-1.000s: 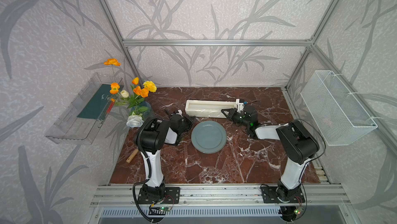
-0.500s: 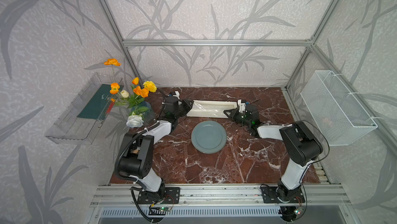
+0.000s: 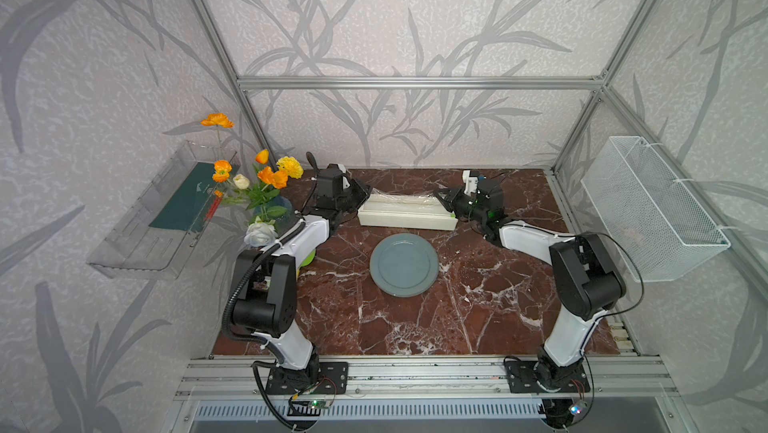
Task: Wrap the plate with plastic wrap
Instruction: Pull the plastic wrap from the plastic wrap cutting box.
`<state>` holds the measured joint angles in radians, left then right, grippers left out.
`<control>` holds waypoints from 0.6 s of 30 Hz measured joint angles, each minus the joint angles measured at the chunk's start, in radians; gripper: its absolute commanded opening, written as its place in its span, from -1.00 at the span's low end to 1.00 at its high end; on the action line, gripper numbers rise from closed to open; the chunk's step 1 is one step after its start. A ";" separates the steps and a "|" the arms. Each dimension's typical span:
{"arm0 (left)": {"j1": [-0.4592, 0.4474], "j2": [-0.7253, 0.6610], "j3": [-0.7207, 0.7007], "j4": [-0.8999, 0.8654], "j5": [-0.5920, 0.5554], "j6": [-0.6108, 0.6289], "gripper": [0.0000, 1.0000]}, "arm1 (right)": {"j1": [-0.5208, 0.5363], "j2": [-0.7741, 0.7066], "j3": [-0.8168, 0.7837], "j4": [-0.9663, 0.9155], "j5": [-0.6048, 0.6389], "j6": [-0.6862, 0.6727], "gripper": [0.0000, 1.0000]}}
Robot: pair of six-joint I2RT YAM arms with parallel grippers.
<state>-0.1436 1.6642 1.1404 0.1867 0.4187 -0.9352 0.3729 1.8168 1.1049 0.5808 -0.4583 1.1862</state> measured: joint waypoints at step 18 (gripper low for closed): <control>0.020 -0.101 0.053 -0.160 -0.009 0.037 -1.00 | -0.007 -0.103 0.072 -0.188 -0.022 -0.032 -1.00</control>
<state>-0.1234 1.5631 1.1938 0.0269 0.4099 -0.8982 0.3656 1.7142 1.1774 0.3927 -0.4801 1.1538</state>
